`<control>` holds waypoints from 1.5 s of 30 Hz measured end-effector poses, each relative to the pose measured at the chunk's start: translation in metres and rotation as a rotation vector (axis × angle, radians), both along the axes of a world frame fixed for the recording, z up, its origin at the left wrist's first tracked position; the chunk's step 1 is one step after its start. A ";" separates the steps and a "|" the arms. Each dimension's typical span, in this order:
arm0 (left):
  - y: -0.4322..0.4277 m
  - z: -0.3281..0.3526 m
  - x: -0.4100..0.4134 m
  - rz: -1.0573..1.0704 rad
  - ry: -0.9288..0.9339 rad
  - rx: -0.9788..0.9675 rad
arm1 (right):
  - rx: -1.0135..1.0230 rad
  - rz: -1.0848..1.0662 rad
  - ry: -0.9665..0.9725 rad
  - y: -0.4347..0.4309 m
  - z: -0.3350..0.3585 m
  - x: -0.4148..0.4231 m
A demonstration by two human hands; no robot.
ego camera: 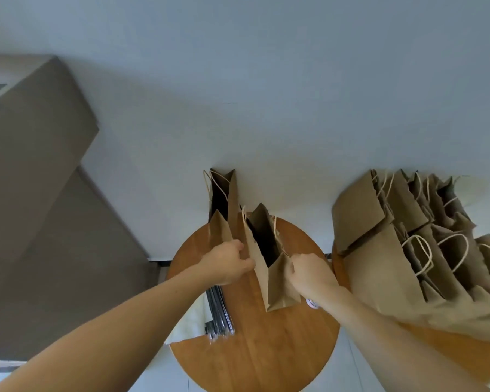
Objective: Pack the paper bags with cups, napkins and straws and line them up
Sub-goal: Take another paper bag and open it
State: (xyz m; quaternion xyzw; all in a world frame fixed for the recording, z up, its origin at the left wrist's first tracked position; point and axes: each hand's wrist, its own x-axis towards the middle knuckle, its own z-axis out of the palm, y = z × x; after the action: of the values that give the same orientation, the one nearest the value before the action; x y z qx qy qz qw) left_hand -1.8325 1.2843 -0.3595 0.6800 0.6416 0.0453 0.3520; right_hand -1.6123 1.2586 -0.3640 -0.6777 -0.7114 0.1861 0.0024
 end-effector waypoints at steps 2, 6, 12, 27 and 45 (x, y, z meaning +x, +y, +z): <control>-0.022 -0.008 0.004 -0.054 0.008 -0.028 | -0.011 -0.013 -0.011 -0.036 -0.006 -0.005; -0.060 -0.026 0.014 -0.125 0.027 -0.125 | -0.050 -0.030 -0.059 -0.097 -0.022 -0.014; -0.099 -0.042 0.022 -0.072 0.055 -0.221 | -0.164 -0.059 -0.019 -0.135 -0.030 -0.015; -0.098 -0.052 0.051 0.231 0.161 -0.226 | -0.147 -0.164 0.152 -0.086 -0.042 -0.015; -0.087 -0.065 0.028 0.493 0.079 -0.221 | -0.185 -0.230 0.173 -0.053 -0.050 0.048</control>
State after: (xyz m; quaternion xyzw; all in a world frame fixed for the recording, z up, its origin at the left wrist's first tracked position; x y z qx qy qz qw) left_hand -1.8046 1.1971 -0.4249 0.4619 0.8020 0.0329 0.3773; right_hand -1.5642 1.2055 -0.4140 -0.7335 -0.6061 0.3068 0.0226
